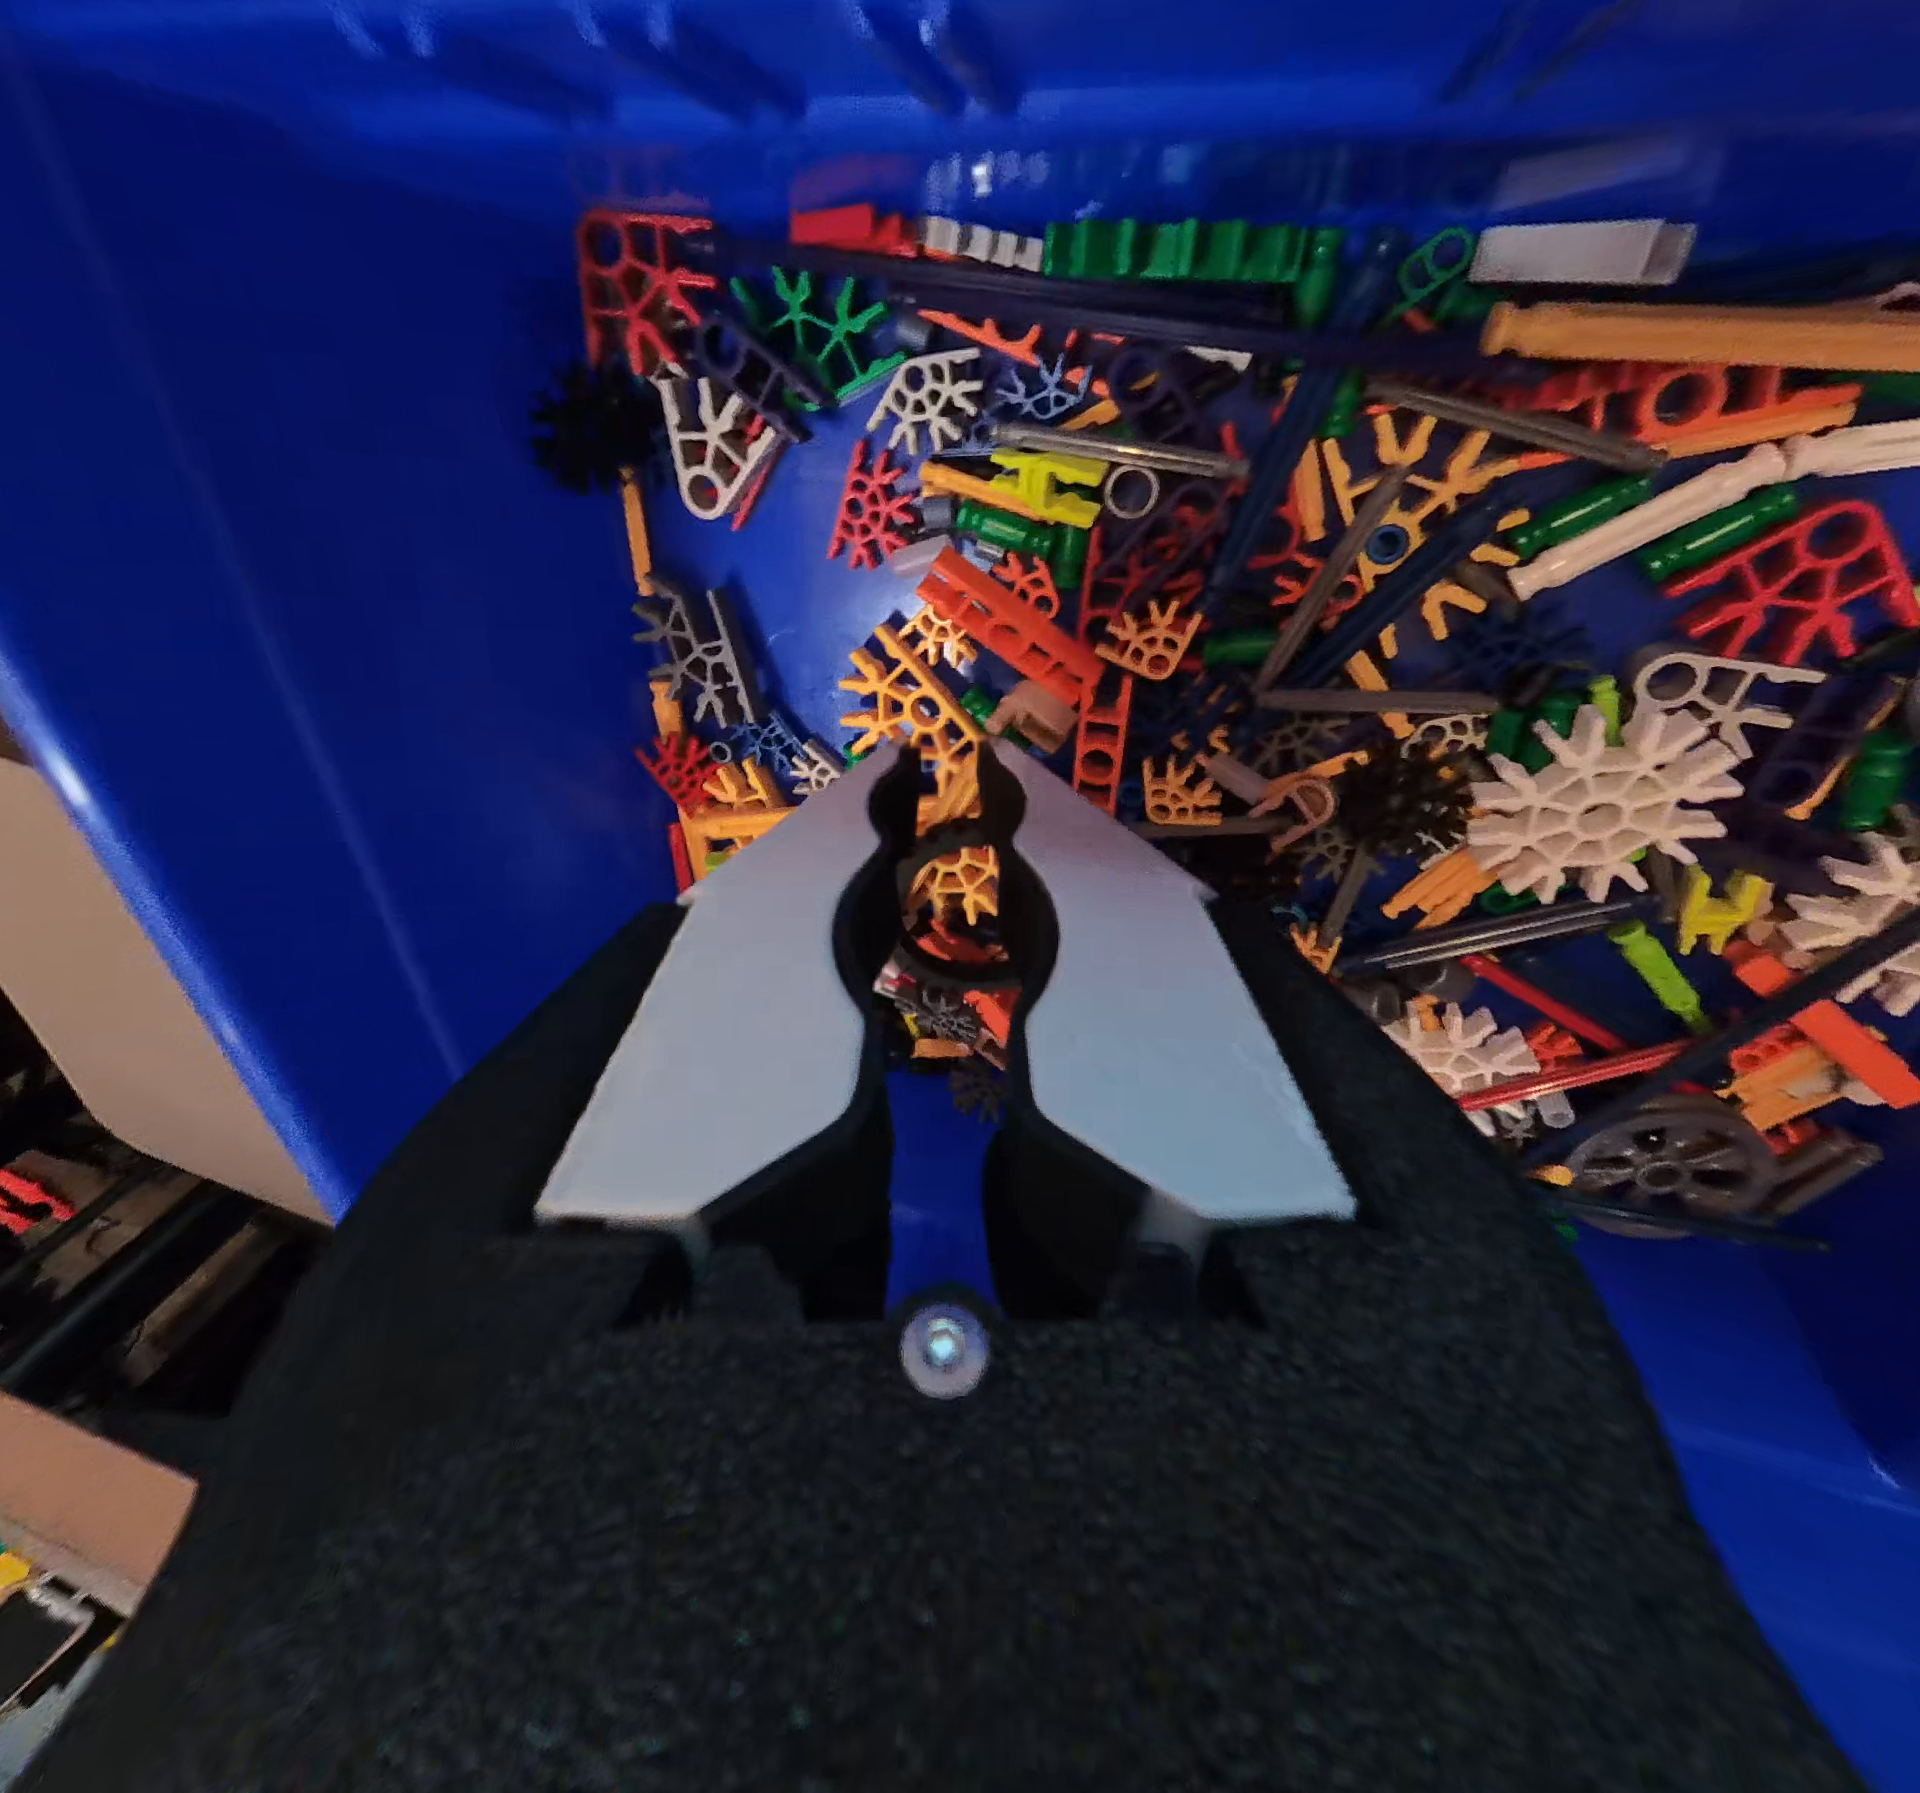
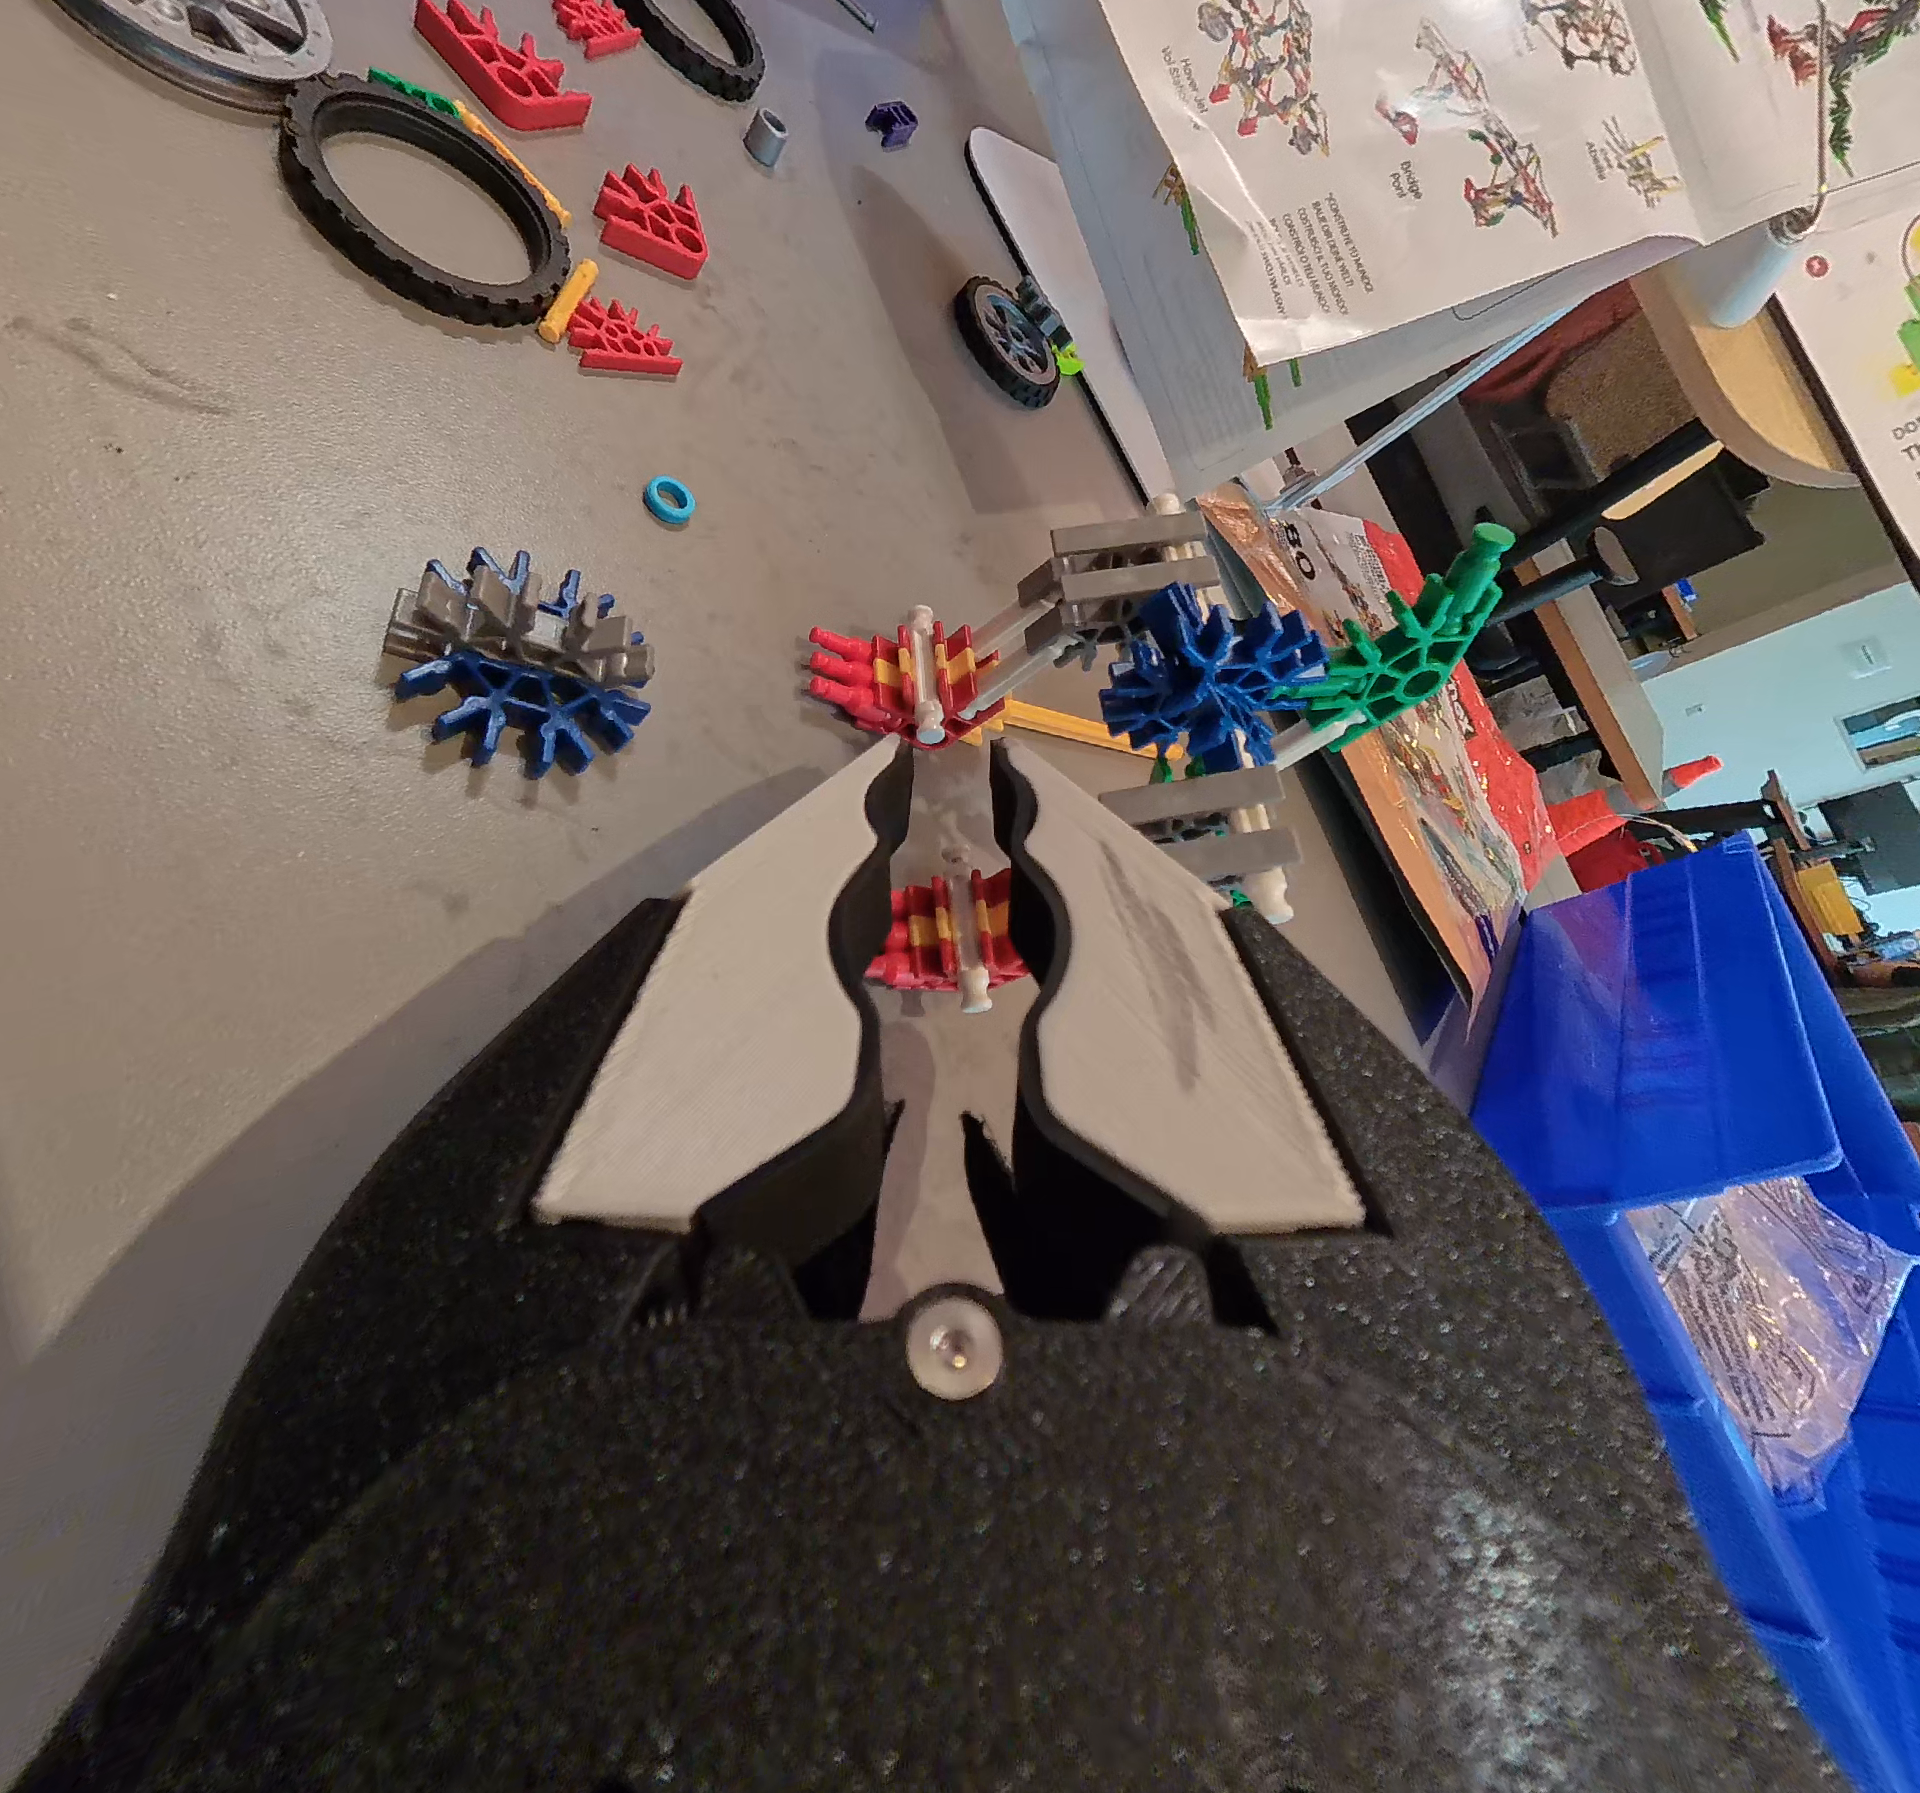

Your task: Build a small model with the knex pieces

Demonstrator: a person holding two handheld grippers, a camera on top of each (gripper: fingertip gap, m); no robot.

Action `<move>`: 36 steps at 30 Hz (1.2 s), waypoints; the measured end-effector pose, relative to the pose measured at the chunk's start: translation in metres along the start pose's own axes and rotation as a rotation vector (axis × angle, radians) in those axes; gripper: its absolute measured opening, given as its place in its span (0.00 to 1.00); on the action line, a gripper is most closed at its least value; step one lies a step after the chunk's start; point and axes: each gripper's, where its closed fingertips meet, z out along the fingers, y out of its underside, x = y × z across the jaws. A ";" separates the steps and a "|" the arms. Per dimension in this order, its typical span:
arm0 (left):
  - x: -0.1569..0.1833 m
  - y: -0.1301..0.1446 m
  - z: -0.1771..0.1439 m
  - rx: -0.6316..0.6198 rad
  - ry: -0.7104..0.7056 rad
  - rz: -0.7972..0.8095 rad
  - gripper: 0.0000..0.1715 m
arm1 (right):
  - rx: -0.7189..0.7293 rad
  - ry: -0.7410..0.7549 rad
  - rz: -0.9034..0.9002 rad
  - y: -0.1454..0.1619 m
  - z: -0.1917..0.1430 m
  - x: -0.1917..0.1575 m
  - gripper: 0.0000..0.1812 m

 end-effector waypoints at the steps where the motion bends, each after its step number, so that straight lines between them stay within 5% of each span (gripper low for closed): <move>1: 0.001 0.000 0.003 -0.004 0.011 0.001 0.05 | 0.001 0.000 0.000 0.000 0.000 0.000 0.08; 7: 0.002 -0.009 0.012 0.034 0.063 -0.023 0.01 | 0.004 0.000 0.001 -0.001 -0.001 0.000 0.08; 19: 0.012 0.005 0.014 -0.018 0.114 -0.012 0.10 | 0.009 -0.003 0.004 -0.001 -0.001 0.000 0.08; 36: 0.014 0.004 0.016 0.018 0.189 -0.052 0.03 | 0.010 -0.002 0.003 -0.002 -0.001 0.000 0.08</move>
